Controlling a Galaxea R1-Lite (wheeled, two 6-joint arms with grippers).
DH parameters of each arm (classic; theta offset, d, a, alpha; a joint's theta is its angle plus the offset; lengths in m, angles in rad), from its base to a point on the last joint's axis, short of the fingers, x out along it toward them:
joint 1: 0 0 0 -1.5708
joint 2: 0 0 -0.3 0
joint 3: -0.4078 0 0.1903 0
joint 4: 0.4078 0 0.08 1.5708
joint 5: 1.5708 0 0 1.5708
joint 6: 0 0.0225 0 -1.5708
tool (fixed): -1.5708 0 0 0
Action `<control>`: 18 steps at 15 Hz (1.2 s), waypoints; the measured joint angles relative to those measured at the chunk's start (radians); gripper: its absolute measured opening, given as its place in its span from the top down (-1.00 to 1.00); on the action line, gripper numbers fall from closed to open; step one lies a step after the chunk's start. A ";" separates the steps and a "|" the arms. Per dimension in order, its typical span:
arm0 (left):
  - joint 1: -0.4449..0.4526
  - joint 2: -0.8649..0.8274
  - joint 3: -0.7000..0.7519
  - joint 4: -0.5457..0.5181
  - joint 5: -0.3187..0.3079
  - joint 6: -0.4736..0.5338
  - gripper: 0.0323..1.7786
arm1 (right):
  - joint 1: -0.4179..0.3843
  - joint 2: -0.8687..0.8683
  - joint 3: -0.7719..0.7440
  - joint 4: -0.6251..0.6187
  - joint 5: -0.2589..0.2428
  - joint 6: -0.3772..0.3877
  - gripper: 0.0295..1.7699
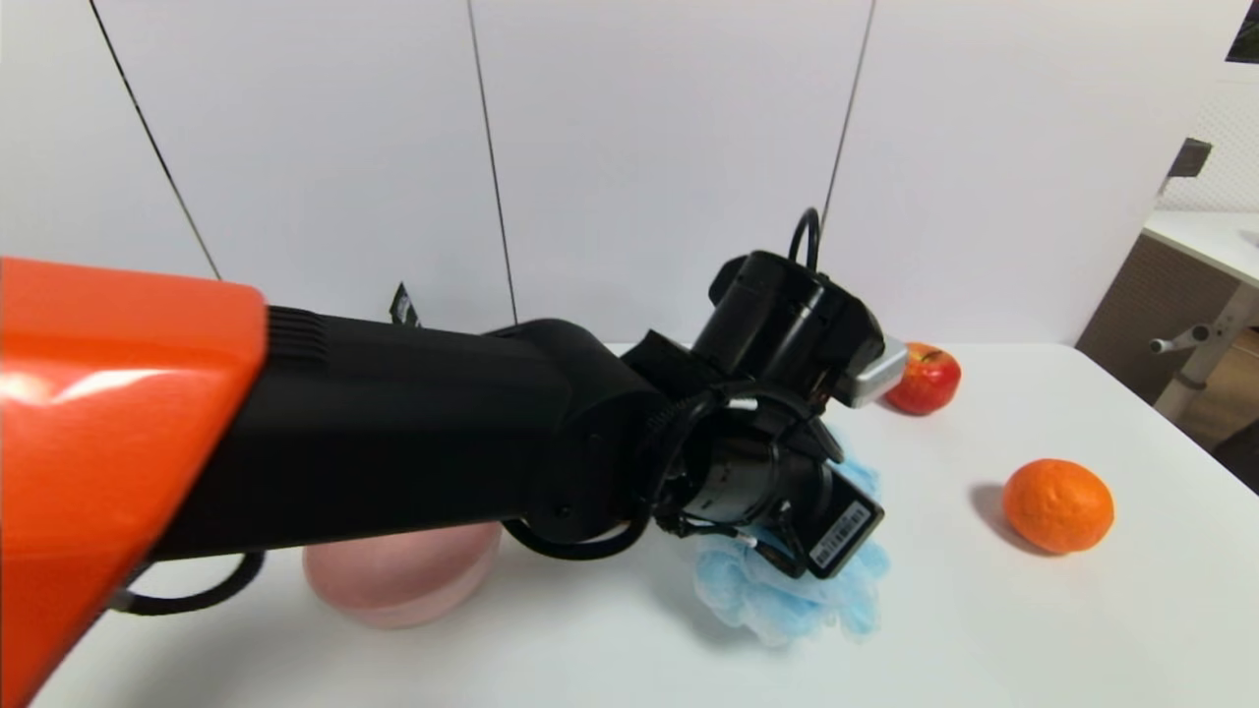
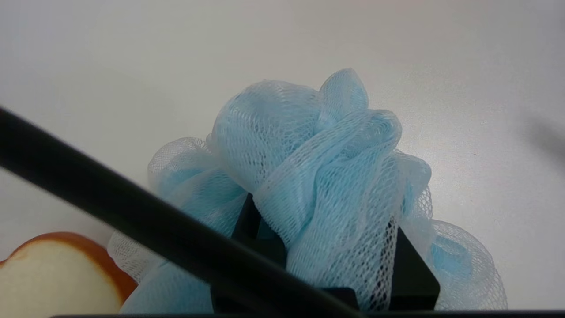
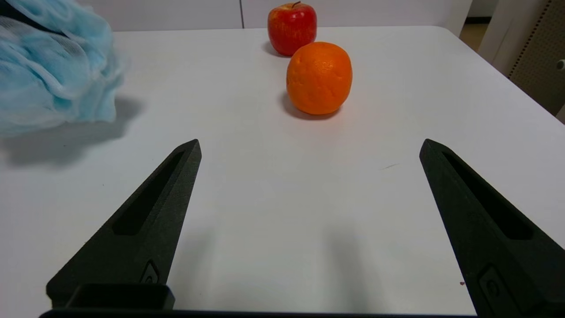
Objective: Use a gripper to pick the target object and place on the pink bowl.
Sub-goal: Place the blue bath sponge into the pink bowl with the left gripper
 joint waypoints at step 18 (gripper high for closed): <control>0.497 -0.552 0.402 0.105 0.087 -0.005 0.65 | 0.000 0.000 0.000 0.000 0.000 0.000 -0.93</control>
